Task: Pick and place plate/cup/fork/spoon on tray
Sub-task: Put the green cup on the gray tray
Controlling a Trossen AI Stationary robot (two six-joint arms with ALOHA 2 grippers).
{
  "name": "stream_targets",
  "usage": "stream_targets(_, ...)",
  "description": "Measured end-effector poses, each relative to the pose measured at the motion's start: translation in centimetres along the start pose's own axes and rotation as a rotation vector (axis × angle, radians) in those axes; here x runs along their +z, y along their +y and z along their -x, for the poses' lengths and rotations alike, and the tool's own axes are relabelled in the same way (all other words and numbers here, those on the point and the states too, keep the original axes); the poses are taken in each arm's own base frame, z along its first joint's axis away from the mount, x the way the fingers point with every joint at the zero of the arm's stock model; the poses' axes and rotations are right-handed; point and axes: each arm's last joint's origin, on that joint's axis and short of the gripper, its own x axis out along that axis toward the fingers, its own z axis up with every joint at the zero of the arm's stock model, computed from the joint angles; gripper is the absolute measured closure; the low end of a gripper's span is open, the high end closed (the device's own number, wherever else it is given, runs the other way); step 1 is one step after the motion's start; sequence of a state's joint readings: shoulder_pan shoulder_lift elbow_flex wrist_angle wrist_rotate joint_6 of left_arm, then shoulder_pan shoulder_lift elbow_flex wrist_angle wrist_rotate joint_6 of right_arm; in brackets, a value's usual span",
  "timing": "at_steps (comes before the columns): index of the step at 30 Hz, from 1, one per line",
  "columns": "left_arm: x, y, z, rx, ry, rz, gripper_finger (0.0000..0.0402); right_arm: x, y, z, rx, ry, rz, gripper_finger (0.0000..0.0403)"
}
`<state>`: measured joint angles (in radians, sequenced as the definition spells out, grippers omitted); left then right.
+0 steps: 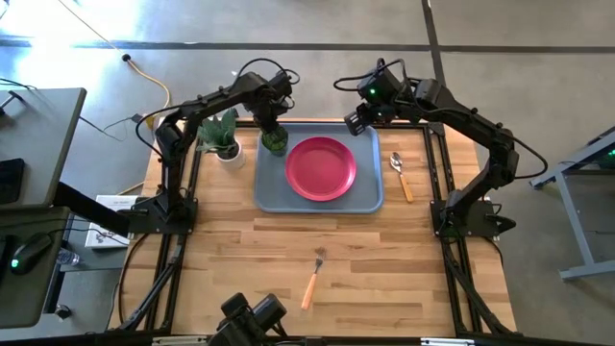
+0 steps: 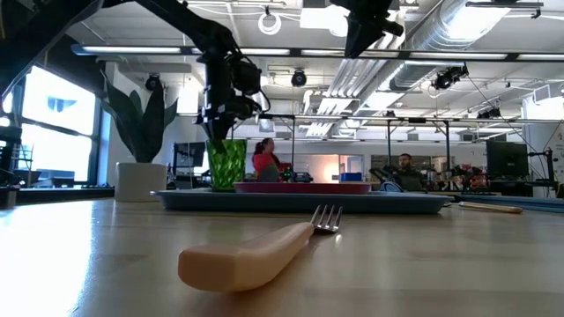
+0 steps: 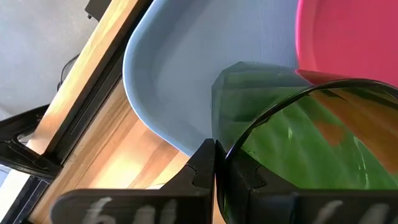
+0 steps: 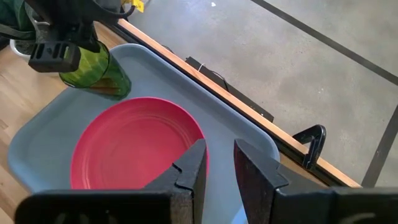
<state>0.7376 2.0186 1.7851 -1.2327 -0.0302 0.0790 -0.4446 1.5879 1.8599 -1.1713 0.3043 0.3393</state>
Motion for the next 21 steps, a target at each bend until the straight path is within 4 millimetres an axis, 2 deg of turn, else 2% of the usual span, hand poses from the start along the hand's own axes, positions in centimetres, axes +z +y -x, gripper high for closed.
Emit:
stream_targets(9,0.0,0.1,-0.1,0.005,0.003,-0.001,0.0397,0.0,0.0,0.0,0.001,0.000,0.000,0.0330)
stream_targets(15,0.3,0.3,-1.4,0.003,0.038,-0.003,0.0396,0.0,0.0,0.0,0.001,0.000,0.000,0.0330)
stream_targets(21,0.4,0.3,-1.7,0.002,0.043,0.002,0.0396,0.0,0.0,0.0,0.001,0.000,0.005,0.0330)
